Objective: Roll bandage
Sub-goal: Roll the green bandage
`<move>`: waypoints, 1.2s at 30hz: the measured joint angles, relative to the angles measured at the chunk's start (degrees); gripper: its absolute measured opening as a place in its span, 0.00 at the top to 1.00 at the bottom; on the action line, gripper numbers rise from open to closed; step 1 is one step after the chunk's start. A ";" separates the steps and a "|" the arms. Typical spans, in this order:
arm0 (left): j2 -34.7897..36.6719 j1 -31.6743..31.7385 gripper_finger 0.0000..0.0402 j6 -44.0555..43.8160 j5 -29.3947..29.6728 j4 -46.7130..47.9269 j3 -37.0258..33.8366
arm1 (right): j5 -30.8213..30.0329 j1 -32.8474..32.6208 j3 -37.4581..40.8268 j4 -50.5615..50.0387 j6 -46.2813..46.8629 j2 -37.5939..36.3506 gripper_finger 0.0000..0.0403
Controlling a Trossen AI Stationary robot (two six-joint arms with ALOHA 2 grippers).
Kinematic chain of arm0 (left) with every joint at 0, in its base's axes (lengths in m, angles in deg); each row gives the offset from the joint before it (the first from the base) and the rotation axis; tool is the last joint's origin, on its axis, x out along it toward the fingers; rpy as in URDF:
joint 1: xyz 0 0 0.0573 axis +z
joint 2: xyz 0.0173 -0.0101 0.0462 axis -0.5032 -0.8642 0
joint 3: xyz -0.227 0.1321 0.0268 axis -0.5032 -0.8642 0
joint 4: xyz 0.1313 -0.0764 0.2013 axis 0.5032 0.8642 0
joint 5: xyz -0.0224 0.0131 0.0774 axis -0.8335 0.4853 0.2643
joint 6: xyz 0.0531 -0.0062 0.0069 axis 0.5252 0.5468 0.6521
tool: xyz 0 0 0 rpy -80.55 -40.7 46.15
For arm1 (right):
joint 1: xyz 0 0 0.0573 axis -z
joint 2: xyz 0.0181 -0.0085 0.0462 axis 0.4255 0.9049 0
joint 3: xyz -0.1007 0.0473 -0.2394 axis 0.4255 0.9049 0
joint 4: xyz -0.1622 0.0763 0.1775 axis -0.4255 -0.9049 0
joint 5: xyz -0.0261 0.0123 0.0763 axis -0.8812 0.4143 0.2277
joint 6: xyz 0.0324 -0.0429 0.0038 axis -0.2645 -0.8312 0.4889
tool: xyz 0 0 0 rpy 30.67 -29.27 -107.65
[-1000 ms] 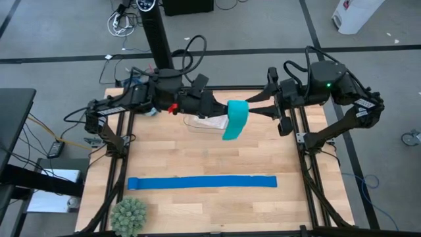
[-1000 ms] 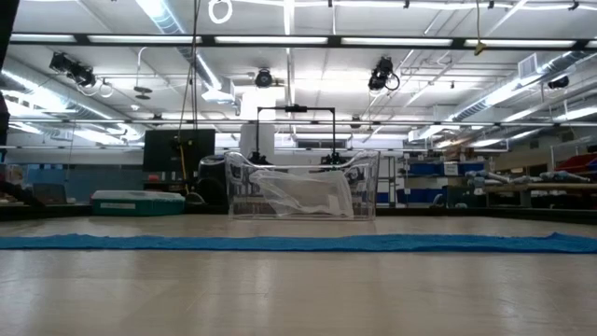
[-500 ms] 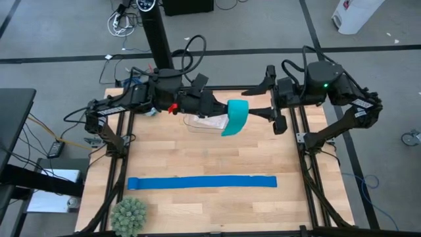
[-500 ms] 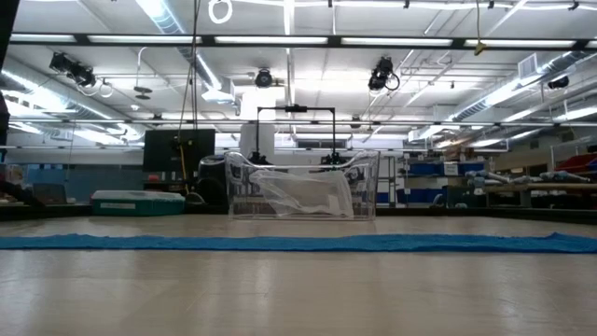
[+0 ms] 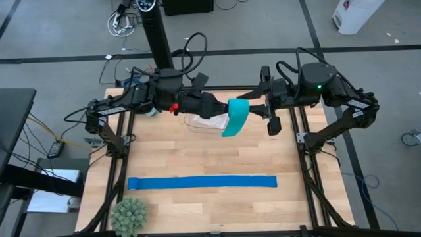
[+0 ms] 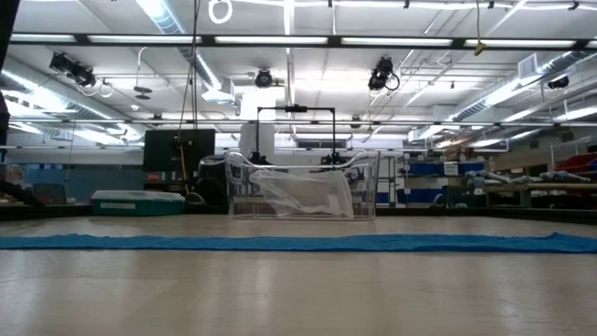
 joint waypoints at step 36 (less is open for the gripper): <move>0.62 -4.93 0.65 44.65 11.57 17.36 12.15 | 32.19 11.81 0.04 1.20 57.15 4.68 0.99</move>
